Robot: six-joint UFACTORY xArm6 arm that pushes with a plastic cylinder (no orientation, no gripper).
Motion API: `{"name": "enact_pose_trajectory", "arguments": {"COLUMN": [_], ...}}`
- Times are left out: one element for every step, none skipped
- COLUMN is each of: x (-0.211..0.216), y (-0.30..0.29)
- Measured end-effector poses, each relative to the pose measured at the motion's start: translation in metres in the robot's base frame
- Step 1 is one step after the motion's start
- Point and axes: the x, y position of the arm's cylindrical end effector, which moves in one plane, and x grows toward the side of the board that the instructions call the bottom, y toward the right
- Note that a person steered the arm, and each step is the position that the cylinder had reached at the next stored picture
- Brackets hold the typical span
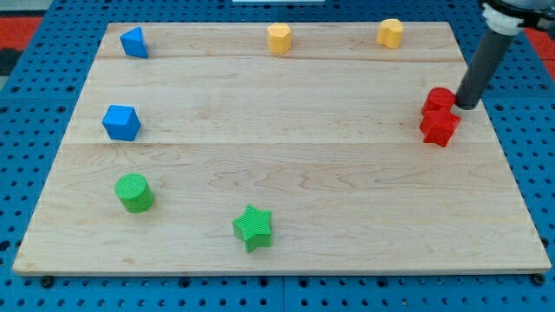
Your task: Place the yellow heart left to the red circle
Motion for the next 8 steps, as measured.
{"name": "enact_pose_trajectory", "arguments": {"x": [0.000, -0.003, -0.049, -0.092, -0.141, -0.160, -0.168, -0.174], "y": [-0.015, 0.013, 0.026, 0.043, 0.056, 0.037, 0.009, -0.016]}}
